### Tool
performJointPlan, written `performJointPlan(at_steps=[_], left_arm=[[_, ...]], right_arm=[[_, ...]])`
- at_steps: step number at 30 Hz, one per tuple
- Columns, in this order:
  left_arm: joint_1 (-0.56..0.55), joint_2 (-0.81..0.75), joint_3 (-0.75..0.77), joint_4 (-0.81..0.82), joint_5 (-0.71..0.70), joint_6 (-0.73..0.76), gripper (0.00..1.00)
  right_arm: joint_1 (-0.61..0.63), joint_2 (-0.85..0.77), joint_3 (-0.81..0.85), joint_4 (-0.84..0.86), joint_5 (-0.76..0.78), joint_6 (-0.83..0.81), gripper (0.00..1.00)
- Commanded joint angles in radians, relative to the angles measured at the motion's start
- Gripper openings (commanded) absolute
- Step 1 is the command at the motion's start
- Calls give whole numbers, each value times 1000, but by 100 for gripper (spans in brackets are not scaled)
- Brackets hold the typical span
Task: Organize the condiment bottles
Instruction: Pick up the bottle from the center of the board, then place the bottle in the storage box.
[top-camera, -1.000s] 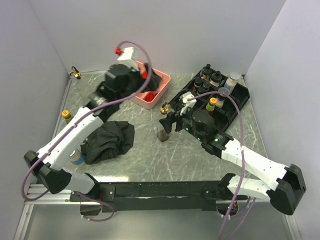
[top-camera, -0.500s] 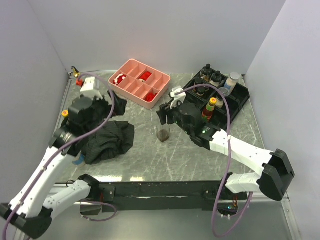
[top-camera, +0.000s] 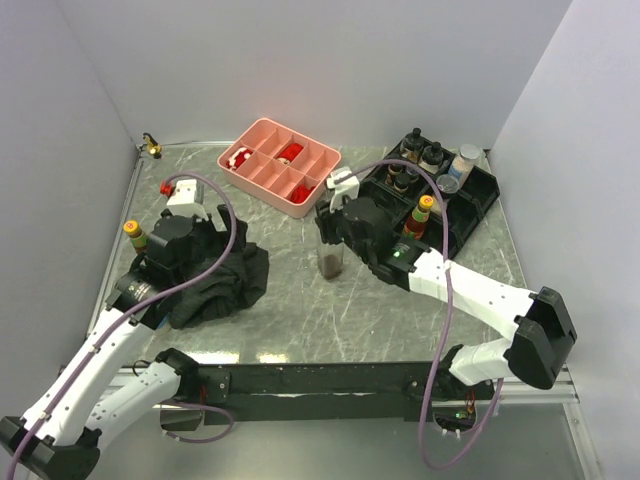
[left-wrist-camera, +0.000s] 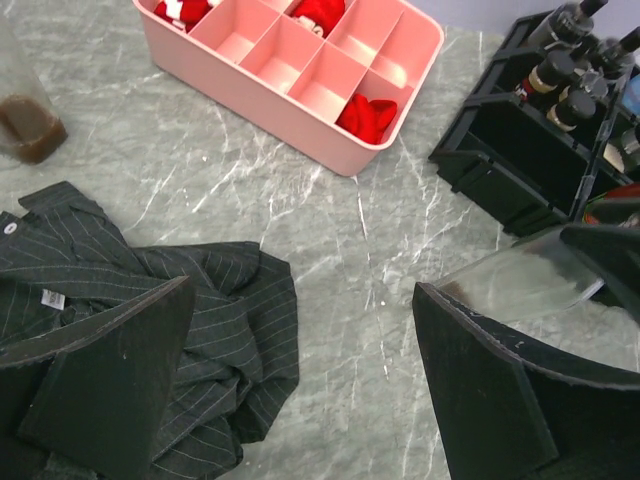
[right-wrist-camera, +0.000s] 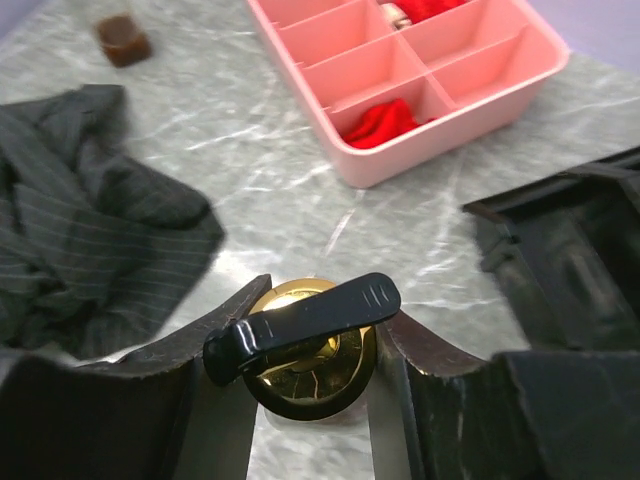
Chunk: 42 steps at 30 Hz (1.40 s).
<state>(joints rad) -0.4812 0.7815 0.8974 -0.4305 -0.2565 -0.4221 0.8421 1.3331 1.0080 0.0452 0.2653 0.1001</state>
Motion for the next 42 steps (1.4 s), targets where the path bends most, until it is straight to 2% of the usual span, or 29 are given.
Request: performJointPlan(at_steps=[1,6,14,22,27,37,42], left_arm=[[0,-16,-2,35,-6,20,97],[0,-28,-5,35,-35,17,96],[0,-41,-14,49,-30,19,96],[1,-41,-12,42,-38,23,96],[0,-53,-15,44,-47,25,97],[0,-45,-14,42,-50,26,96],[0,-51,-18,44,-55,28,96]], right_arm=[[-4,-14,182,-39,117,-86,0],[-96,-31,251,-21,71,-192,0],[-349,-31,297,50,-199,-221,0],[-512,31,325,87,-316,-221,0],[-563,43,255,136,-409,-223,0],[-606,81,196,239,-478,-252,0],[-632,123,199,239,-555,-269,5]])
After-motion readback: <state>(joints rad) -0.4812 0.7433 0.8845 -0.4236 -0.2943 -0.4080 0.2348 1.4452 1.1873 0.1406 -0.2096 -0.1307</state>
